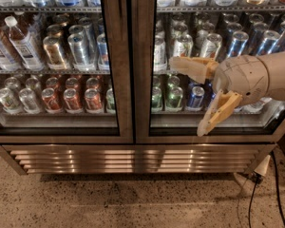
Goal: Open left fridge door
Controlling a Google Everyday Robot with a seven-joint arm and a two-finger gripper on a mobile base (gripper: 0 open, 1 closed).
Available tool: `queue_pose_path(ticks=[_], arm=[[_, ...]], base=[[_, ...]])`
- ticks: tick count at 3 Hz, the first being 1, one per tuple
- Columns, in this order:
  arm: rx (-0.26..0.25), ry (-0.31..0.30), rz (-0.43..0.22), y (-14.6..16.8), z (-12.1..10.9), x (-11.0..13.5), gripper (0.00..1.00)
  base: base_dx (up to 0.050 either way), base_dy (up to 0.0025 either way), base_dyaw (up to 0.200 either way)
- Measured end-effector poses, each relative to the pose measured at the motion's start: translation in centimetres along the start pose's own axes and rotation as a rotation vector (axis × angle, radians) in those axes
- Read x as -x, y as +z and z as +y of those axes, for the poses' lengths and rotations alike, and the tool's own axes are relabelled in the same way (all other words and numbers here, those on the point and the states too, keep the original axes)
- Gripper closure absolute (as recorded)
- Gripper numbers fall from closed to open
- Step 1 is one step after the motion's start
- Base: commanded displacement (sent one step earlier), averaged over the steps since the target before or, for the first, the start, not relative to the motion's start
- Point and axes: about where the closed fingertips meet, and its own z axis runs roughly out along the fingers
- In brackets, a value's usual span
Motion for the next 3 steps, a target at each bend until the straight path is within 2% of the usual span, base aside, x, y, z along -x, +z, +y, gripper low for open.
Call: queue_pose_path(ticks=[1, 2, 3], arm=[[-0.033, -0.002, -0.036, 0.1, -0.1, 0.1, 0.0], [-0.033, -0.002, -0.036, 0.1, -0.1, 0.1, 0.0], [-0.003, -0.003, -0.043, 1.1, -0.7, 2.8, 0.0]], base=[[0.0, 0.0, 0.0], [0.0, 0.0, 0.0], [0.0, 0.0, 0.0]])
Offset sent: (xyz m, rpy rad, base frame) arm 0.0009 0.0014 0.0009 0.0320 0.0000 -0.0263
